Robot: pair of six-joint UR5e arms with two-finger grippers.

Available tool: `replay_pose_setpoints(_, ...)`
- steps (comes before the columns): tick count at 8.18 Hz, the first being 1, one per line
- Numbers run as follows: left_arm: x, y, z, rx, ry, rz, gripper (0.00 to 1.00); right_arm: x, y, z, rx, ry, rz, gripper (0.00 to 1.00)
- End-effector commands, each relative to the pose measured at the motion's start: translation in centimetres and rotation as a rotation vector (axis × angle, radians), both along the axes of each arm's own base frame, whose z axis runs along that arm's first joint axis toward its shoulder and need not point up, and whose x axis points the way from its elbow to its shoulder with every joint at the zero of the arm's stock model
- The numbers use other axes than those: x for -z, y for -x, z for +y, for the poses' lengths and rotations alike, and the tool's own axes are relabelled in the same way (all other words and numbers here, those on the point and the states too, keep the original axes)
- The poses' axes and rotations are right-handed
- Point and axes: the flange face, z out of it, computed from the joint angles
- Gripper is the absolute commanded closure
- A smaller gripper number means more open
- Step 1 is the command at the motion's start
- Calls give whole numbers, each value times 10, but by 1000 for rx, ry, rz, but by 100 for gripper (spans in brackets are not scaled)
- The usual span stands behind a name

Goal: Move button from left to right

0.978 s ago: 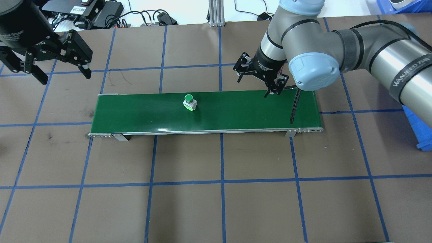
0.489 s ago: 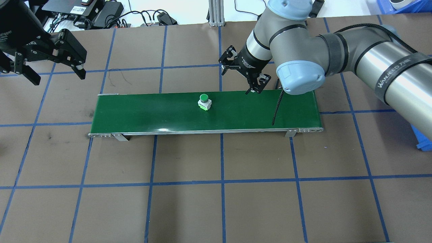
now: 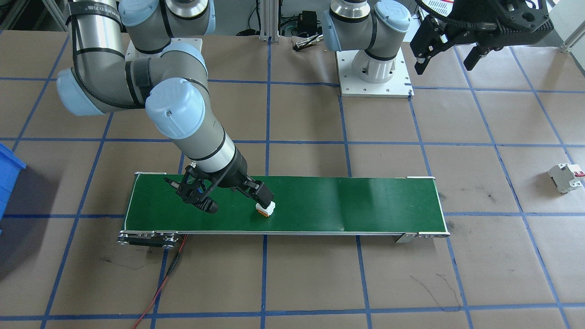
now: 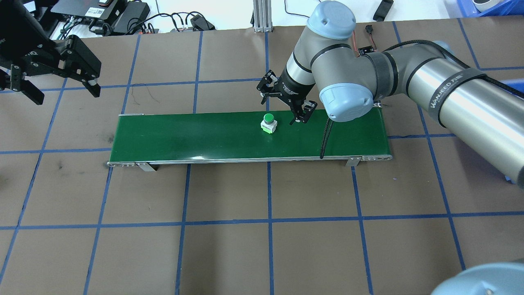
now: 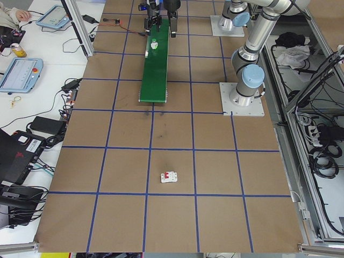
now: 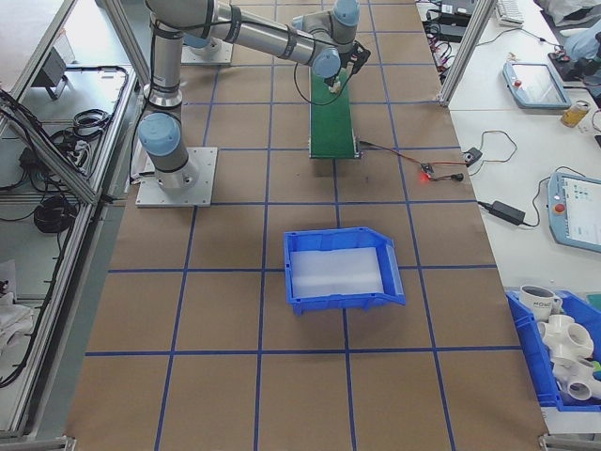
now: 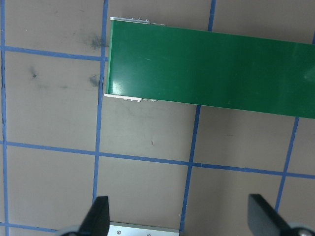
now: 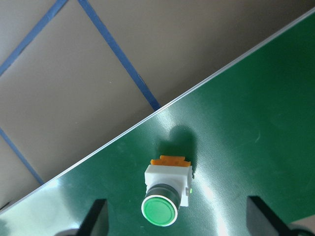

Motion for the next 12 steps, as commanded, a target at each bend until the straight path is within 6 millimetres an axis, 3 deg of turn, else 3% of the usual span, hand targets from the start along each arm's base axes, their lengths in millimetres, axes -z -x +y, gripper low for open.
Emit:
replay_pose_setpoints(1, -3, 2, 4, -8, 9, 8, 0, 35, 2, -3, -74, -62, 44, 0)
replay_pose_setpoints(3, -5, 2, 8, -5, 13, 8, 0, 53, 21, -10, -256, -39, 167, 0)
replay_pose_setpoints(6, -1, 0, 7, 3, 0, -7, 0, 50, 72, -24, -283, -57, 217, 0)
replay_pose_setpoints(10, 11, -1, 3, 1, -10, -11, 0, 51, 75, -24, -300, -56, 216, 0)
replay_pose_setpoints(11, 9, 0, 7, 15, -5, -8, 0, 53, 86, -25, -408, -55, 237, 60)
replay_pose_setpoints(12, -5, 2, 17, 91, 19, -5, 0, 52, 120, -27, -447, -101, 301, 100)
